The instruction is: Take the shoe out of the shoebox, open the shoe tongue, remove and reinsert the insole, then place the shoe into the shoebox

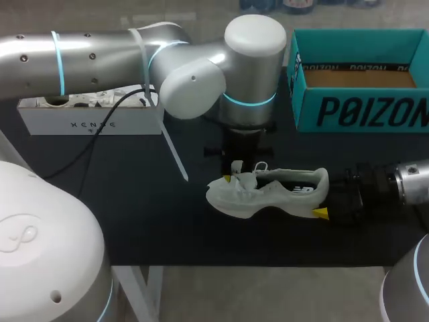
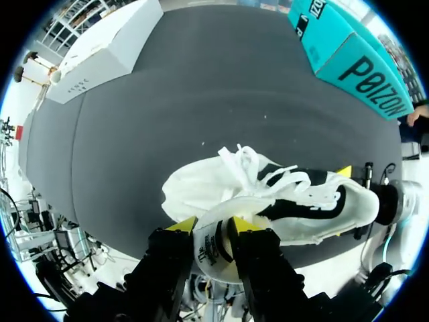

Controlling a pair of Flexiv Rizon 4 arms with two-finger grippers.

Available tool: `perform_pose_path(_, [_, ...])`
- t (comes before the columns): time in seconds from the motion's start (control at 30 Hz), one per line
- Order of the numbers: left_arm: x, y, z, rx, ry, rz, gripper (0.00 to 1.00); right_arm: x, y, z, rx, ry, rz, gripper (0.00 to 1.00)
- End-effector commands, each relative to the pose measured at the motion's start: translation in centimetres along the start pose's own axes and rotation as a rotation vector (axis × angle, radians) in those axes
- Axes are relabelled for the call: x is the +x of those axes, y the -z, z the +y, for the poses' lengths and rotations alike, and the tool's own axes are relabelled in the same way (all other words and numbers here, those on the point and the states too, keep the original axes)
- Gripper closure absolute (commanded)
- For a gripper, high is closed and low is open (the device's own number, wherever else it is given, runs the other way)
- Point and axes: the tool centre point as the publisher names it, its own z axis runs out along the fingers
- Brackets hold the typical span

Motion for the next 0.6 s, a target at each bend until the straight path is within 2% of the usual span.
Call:
perform_pose_path(0.03, [-0.6, -0.6, -0.1, -0.007, 0.001, 0.017, 0.73, 0.0, -0.4, -0.5, 0.003, -0.002, -0.002, 1.00])
perform_pose_path(0.23, [-0.7, -1.0, -0.3, -0.017, 0.003, 0.021, 0.74, 0.0, -0.4, -0.5, 0.003, -0.002, -0.002, 1.00])
perform_pose_path(0.37, [-1.0, -1.1, -0.5, -0.024, 0.007, 0.024, 0.79, 0.0, -0.4, -0.5, 0.003, -0.002, -0.002, 1.00])
perform_pose_path(0.47, [-0.8, -0.6, -0.8, -0.019, 0.000, 0.031, 0.78, 0.0, -0.4, -0.5, 0.003, -0.002, -0.002, 1.00])
perform_pose_path(0.53, [-0.6, -0.1, -0.9, -0.011, -0.006, 0.035, 0.69, 0.0, -0.4, -0.5, 0.003, -0.002, -0.002, 1.00])
perform_pose_path(0.57, [-0.5, 0.2, -0.9, -0.004, -0.013, 0.038, 0.54, 0.0, -0.4, -0.5, 0.003, -0.002, -0.002, 1.00])
perform_pose_path(0.6, [-0.5, 0.5, -1.0, -0.001, -0.018, 0.042, 0.52, 0.0, -0.4, -0.5, 0.003, -0.002, -0.002, 1.00])
